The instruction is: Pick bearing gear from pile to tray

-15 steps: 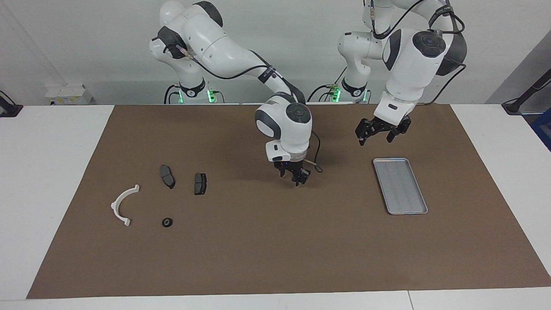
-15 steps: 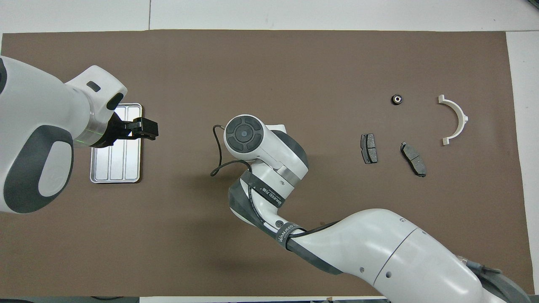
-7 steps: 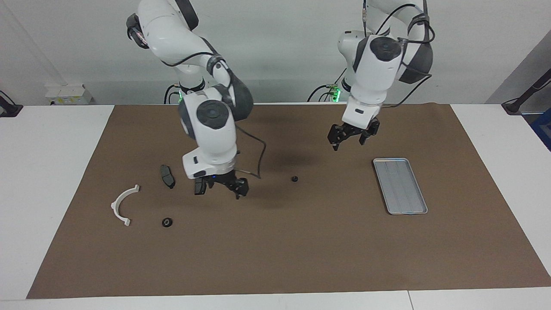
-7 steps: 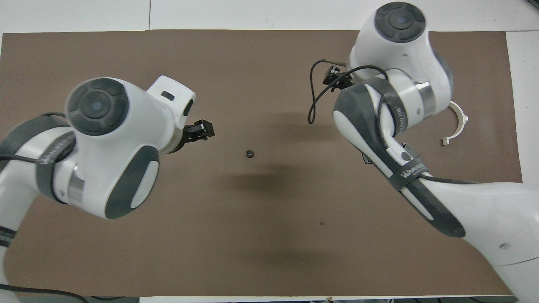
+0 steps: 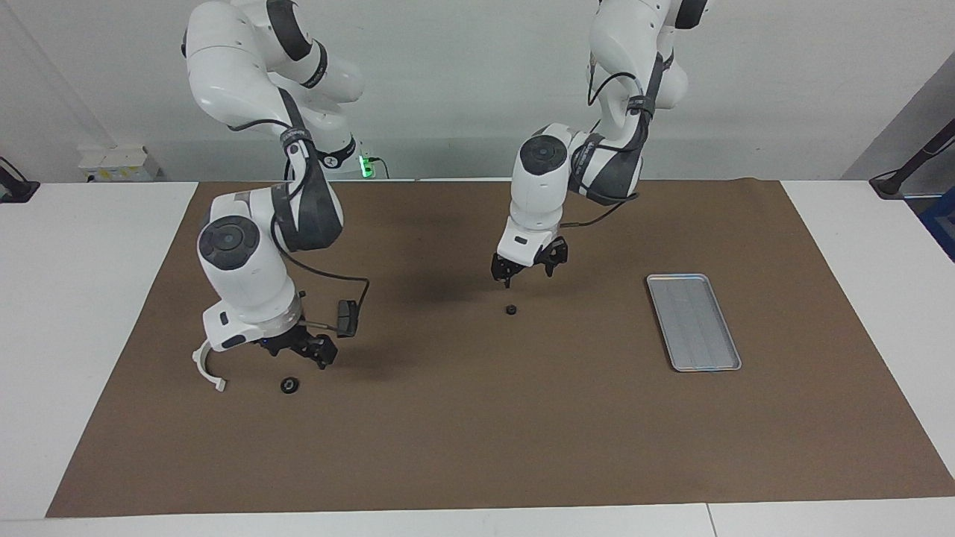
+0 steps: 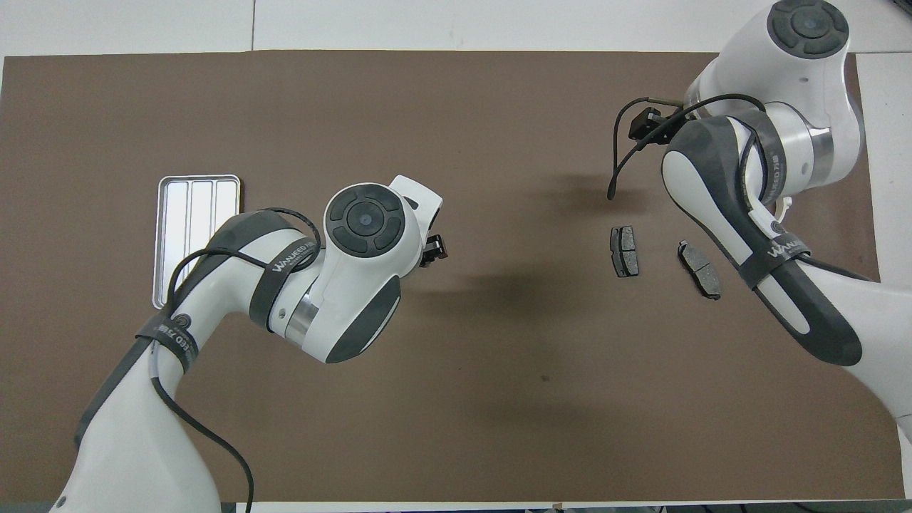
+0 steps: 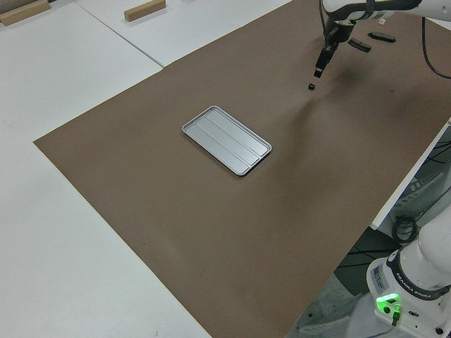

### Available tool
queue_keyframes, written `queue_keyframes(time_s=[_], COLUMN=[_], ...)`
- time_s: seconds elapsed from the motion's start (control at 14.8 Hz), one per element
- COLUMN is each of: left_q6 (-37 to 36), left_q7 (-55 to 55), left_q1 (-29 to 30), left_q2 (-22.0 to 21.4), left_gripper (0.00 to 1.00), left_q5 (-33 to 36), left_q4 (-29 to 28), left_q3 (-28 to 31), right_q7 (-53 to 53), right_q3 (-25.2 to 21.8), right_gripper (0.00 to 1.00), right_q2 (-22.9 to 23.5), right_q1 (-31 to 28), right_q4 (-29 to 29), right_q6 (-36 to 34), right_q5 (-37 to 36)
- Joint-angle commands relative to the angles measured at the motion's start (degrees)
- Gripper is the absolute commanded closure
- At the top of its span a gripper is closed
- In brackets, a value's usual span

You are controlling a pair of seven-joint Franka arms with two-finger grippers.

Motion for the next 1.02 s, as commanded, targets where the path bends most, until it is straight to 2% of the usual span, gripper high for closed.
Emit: queue_keyframes(time_s=[0.0, 0.2, 0.54, 0.95], left_q6=[3.2, 5.3, 8.9, 10.9], left_q7=[-0.9, -0.1, 2.8, 5.1], left_q1=[-1.6, -1.6, -0.6, 0.5], left_q2=[0.7, 1.9, 4.8, 5.9], left_gripper=[0.0, 0.0, 0.0, 0.01], left_q5=[-2.9, -3.5, -3.4, -3.3], left_q4=[-1.5, -1.3, -1.1, -1.4], left_q3=[0.8, 0.8, 0.8, 1.0], right_q7=[-1.9, -1.9, -1.5, -0.8], right_q3=[0.9, 0.7, 0.5, 0.5], right_gripper=[0.0, 0.0, 0.0, 0.0], right_q2=[0.5, 3.3, 5.1, 5.3], right_q1=[-3.1, -4.1, -4.4, -4.5], right_q4=[-4.7, -4.8, -4.9, -6.3], right_q6=[6.0, 8.7, 11.3, 13.1], right_q5=[-1.8, -3.3, -3.7, -3.7])
